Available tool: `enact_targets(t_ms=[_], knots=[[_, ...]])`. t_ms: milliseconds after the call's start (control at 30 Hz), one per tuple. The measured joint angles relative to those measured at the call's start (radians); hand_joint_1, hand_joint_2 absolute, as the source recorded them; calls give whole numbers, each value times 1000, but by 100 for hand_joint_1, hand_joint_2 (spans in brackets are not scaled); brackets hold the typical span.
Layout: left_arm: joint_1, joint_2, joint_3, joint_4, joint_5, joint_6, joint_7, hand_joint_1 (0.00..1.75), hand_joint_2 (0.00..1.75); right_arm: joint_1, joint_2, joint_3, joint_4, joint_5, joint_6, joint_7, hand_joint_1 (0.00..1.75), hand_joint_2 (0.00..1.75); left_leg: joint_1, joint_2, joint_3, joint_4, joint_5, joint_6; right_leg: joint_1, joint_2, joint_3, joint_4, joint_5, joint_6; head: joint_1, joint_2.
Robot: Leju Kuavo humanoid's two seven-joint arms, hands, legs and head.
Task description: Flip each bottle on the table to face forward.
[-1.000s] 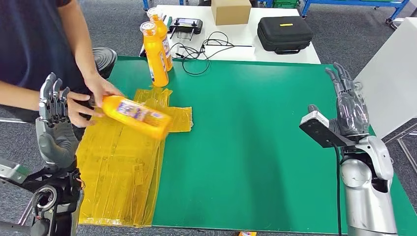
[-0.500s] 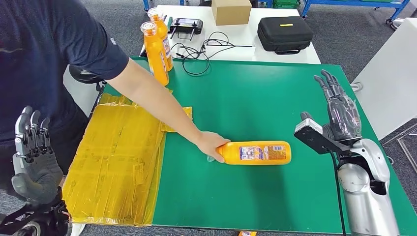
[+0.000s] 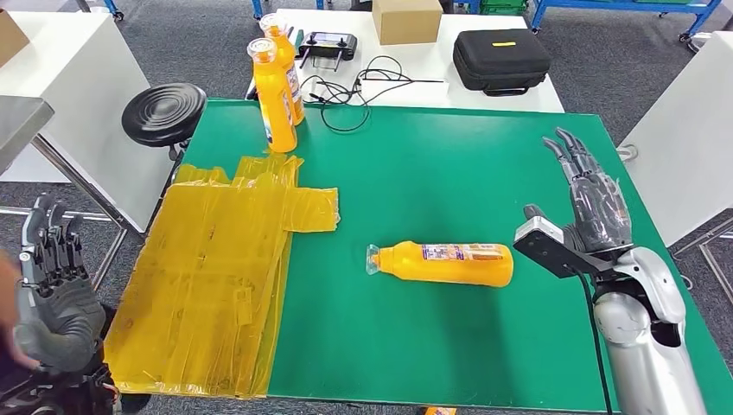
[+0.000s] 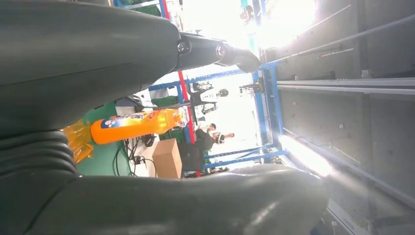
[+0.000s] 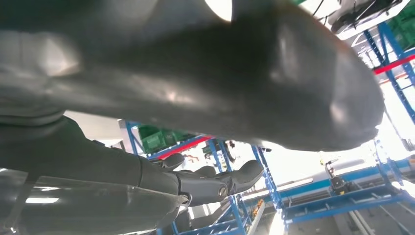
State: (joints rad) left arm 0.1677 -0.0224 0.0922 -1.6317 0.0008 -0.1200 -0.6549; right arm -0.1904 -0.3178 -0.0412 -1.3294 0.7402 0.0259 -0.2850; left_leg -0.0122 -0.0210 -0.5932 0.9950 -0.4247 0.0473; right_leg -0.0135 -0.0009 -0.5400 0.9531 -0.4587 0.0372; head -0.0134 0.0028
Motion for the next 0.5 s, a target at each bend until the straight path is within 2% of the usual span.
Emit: enact_targets(t_ms=[33, 167, 333, 500], knots=[[6, 0, 1, -6, 4, 3, 1, 0, 0, 7, -5, 2, -7, -8, 3, 3, 0, 0, 0, 0, 0, 0, 0, 0, 0, 0, 0, 0, 0, 0, 0, 0], [10, 10, 2, -17, 12, 3, 7, 0, 0, 32, -23, 8, -30, -16, 22, 36, 0, 175, 0, 0, 0, 0, 0, 0, 0, 0, -1, 0, 0, 0, 0, 0], [-47, 30, -4, 10, 31, -6, 24, 0, 0, 41, -66, 30, -33, 34, 78, 69, 0, 175, 0, 0, 0, 0, 0, 0, 0, 0, 0, 0, 0, 0, 0, 0], [-142, 41, -28, 69, 48, -13, 45, 0, 0, 3, -99, 81, 11, 71, 147, 81, 0, 175, 0, -1, 1, 0, 2, 1, 0, -1, 1, 0, 1, 0, 0, 0]])
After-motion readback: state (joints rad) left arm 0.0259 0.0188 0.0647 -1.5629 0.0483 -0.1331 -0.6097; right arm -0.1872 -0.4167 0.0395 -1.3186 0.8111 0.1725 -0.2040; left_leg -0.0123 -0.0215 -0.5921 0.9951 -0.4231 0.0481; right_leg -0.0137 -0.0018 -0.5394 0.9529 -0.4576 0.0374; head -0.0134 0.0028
